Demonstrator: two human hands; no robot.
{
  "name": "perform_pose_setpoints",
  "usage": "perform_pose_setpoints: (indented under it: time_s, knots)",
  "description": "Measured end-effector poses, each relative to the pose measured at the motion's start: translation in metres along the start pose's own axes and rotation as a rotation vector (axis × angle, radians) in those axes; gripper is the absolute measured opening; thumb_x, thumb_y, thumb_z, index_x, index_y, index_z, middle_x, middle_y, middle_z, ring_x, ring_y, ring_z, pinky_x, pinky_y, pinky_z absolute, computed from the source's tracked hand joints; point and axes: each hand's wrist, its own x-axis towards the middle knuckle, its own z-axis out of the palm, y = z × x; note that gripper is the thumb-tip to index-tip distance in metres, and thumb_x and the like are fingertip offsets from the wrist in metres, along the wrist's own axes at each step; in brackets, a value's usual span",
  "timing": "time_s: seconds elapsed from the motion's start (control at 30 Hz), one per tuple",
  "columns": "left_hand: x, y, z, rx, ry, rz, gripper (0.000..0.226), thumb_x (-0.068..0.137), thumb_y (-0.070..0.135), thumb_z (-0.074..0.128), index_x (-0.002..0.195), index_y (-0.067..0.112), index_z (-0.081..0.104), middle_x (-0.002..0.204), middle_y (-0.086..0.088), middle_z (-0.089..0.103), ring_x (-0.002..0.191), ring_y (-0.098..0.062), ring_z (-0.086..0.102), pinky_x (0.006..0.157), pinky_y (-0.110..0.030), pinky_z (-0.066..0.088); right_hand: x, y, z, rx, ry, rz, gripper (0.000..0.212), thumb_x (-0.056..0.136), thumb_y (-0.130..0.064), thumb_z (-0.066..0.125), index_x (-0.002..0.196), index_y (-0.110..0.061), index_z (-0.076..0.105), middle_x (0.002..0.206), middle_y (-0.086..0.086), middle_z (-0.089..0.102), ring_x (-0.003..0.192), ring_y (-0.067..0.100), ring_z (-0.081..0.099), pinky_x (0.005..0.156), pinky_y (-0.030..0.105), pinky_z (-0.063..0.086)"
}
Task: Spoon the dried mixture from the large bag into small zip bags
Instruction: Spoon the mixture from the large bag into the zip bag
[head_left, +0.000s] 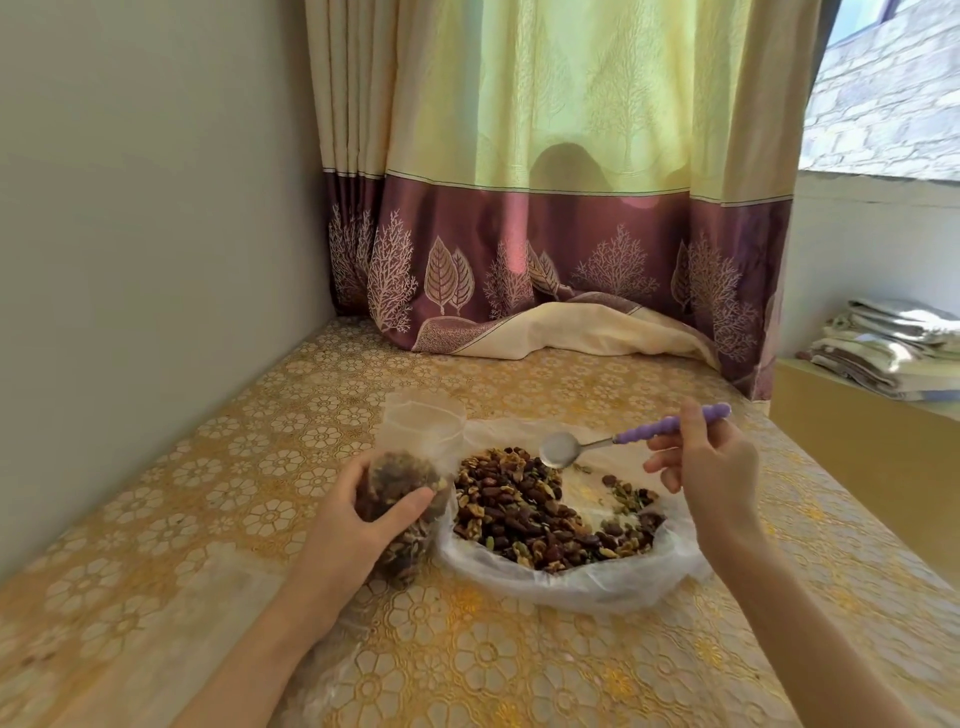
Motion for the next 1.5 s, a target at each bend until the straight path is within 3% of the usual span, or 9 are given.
perform_pose_setpoints:
  time_s: [0.17,0.27,0.43,0.63,0.93,1.13,1.33,1.5]
  knots:
    - [0.002,-0.003,-0.001,0.035,0.025,-0.006,0.056,0.052,0.057,0.069,0.103,0.037,0.057,0.101,0.012,0.065,0.087,0.003,0.061,0.065,-0.013,0.046,-0.002,0.010,-0.013,-0.181,0.077,-0.091,0.037,0.100,-0.031,0.045,0.072,-0.013,0.059,0.067,0.006,0.071,0.047,0.013,0.061,0.048,0.026,0.041]
    - [0.002,-0.004,0.000,0.078,0.029,0.022,0.053,0.056,0.054,0.068,0.104,0.036,0.056,0.101,0.012,0.065,0.087,0.006,0.060,0.065,-0.011,0.045,-0.006,0.011,-0.013,-0.204,0.028,-0.112,0.037,0.101,-0.025,0.043,0.071,-0.010,0.059,0.064,0.003,0.071,0.045,0.009,0.058,0.047,0.020,0.041]
    - [0.002,-0.004,0.001,0.107,0.030,0.046,0.044,0.058,0.051,0.068,0.098,0.038,0.055,0.097,0.012,0.065,0.081,0.016,0.057,0.058,-0.001,0.043,-0.010,0.018,-0.006,-0.101,-0.038,0.046,0.039,0.101,-0.022,0.042,0.070,-0.008,0.059,0.054,-0.002,0.068,0.039,0.008,0.054,0.036,0.014,0.036]
    - [0.003,-0.005,0.000,0.094,0.018,0.044,0.046,0.056,0.052,0.068,0.098,0.037,0.058,0.097,0.009,0.067,0.083,0.007,0.061,0.064,-0.012,0.045,-0.011,0.023,-0.003,0.000,-0.105,0.242,0.036,0.100,-0.021,0.047,0.076,0.000,0.062,0.058,0.009,0.069,0.042,0.012,0.059,0.036,0.018,0.041]
    - [0.002,-0.003,0.002,0.124,0.014,0.049,0.045,0.058,0.052,0.067,0.099,0.039,0.055,0.098,0.009,0.066,0.085,0.008,0.060,0.061,-0.008,0.044,-0.011,0.016,-0.006,0.148,-0.059,0.371,0.041,0.101,-0.020,0.043,0.071,0.002,0.060,0.055,0.008,0.068,0.040,0.009,0.058,0.038,0.016,0.044]
    - [0.002,-0.002,0.002,0.120,0.011,0.052,0.049,0.057,0.051,0.068,0.102,0.037,0.055,0.100,0.008,0.065,0.091,-0.001,0.059,0.067,-0.014,0.043,-0.009,0.009,-0.008,0.170,-0.012,0.342,0.040,0.101,-0.021,0.044,0.073,0.001,0.061,0.050,0.003,0.066,0.039,0.007,0.057,0.037,0.015,0.044]
    - [0.002,-0.002,0.002,0.152,0.010,0.063,0.043,0.057,0.053,0.067,0.096,0.041,0.053,0.096,0.011,0.064,0.081,0.015,0.057,0.057,-0.002,0.043,-0.002,-0.009,-0.004,0.206,-0.022,0.277,0.043,0.102,-0.022,0.042,0.068,-0.002,0.061,0.051,0.005,0.066,0.041,0.008,0.057,0.038,0.015,0.043]
    - [0.003,-0.003,0.003,0.170,0.004,0.051,0.047,0.056,0.056,0.066,0.097,0.041,0.052,0.097,0.010,0.064,0.085,0.006,0.058,0.060,-0.010,0.044,0.008,-0.037,0.012,0.280,-0.067,0.251,0.044,0.102,-0.024,0.041,0.068,-0.001,0.058,0.049,0.003,0.066,0.038,0.005,0.055,0.036,0.013,0.040]
